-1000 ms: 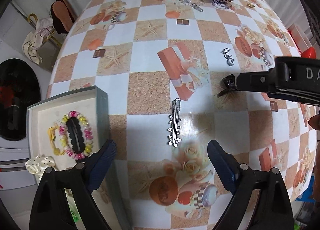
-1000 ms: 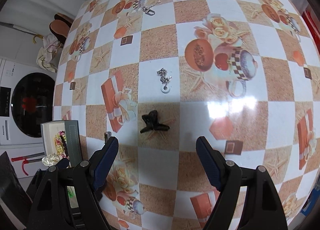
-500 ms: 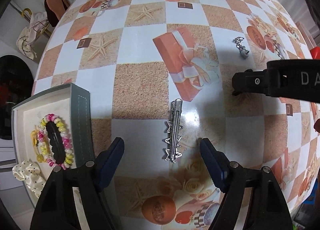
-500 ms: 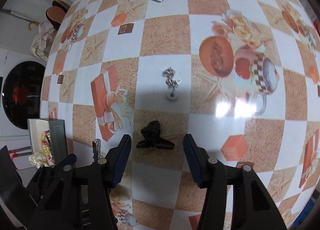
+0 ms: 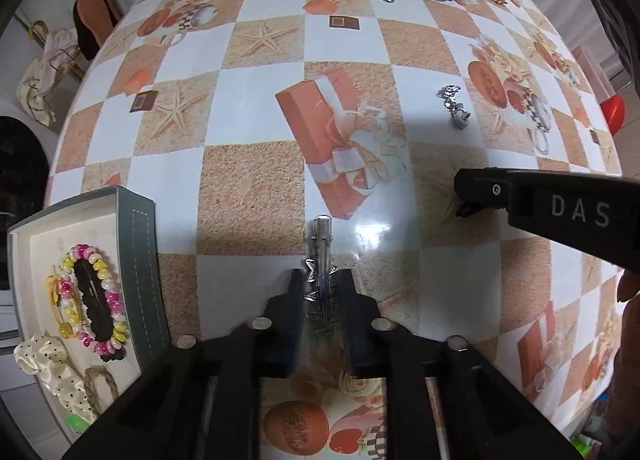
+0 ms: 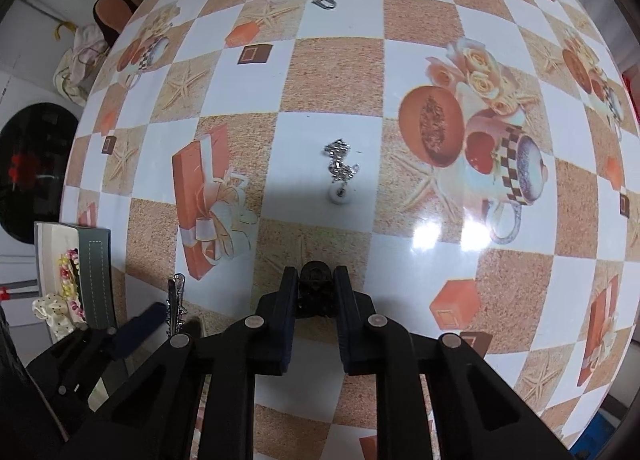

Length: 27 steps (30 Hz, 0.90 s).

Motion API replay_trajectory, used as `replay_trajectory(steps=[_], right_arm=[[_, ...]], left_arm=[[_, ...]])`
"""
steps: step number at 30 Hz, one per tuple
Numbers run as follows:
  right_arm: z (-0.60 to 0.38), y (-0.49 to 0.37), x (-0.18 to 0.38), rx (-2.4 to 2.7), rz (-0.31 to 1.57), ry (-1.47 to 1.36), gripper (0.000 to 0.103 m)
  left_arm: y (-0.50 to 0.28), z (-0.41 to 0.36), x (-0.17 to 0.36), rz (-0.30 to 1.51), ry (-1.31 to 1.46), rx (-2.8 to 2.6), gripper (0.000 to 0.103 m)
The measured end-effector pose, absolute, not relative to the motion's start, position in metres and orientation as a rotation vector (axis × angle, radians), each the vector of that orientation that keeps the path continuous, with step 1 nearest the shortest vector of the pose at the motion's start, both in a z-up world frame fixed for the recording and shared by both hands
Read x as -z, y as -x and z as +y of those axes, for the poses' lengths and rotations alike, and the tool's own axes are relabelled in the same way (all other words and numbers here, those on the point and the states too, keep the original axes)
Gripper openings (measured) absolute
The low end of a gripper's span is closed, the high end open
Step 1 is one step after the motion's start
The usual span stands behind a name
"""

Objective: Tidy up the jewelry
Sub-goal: 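Grasp the silver spiked hair clip with the left tool while the right tool grasps the black claw clip, then carry the silver clip and black claw clip into the tray and open both tools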

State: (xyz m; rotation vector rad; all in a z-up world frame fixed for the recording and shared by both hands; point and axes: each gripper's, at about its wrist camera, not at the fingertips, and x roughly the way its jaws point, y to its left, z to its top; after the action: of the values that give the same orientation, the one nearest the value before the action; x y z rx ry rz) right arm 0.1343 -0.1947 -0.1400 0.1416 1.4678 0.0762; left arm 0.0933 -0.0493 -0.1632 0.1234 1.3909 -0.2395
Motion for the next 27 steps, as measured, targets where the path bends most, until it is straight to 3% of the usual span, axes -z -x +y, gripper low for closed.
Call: replay_trajectory(steps=[27], right_arm=[[-0.218,-0.074,0.096,-0.077,1.461,-0.295,0.019]], left_arm=[[-0.036,0.021,0.094,1.327,0.003,0.259,0.021]])
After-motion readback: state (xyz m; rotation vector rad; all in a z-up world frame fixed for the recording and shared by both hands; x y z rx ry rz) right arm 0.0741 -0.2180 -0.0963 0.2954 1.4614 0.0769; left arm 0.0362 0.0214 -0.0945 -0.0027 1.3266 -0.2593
